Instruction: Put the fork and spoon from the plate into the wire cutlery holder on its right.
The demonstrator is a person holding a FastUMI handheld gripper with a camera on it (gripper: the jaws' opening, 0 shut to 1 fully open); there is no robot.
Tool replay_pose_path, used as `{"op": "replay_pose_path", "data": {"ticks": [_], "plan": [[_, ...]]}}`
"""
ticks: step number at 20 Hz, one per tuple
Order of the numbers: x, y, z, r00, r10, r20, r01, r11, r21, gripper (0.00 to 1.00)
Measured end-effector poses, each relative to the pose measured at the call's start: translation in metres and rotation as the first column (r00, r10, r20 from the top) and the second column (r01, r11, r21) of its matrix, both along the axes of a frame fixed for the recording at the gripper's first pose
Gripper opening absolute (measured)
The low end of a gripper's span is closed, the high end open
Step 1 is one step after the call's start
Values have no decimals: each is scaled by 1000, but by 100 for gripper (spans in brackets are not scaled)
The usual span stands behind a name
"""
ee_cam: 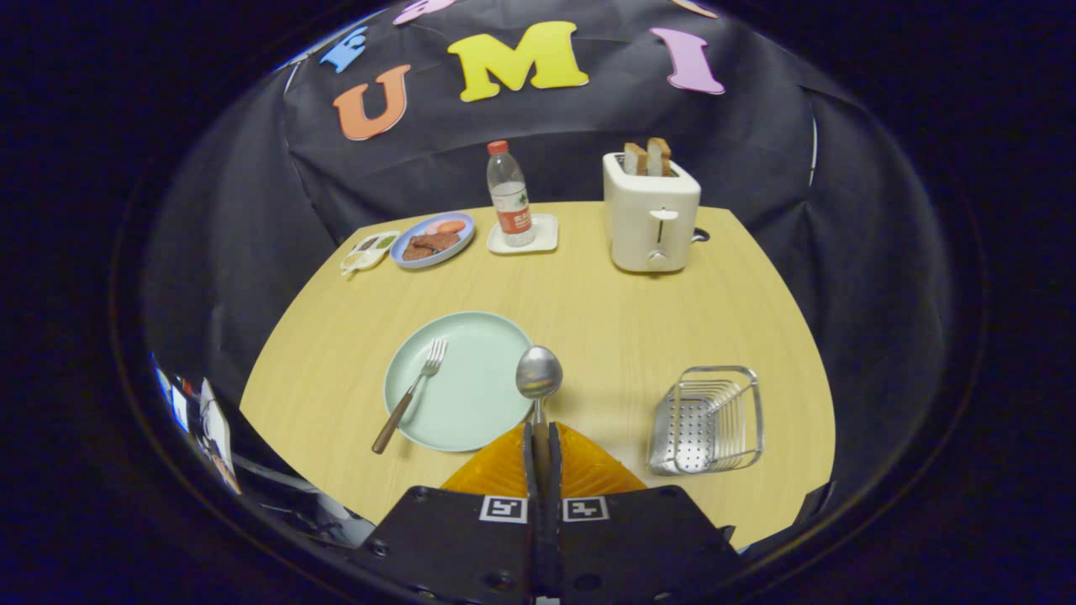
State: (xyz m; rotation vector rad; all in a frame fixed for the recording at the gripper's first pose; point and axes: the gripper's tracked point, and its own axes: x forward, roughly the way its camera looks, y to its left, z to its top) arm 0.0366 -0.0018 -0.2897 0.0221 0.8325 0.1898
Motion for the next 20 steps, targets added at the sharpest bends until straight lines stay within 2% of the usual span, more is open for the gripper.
{"op": "replay_pose_path", "data": {"ticks": [6, 11, 16, 20], "plan": [[-8, -58, 24, 992, -108, 65, 105, 994, 43, 1], [-20, -104, 23, 978, -204, 48, 202, 978, 49, 1], [-33, -127, 16, 969, -244, 32, 243, 969, 31, 1], [-35, -126, 12, 970, -242, 23, 242, 970, 11, 1]]}}
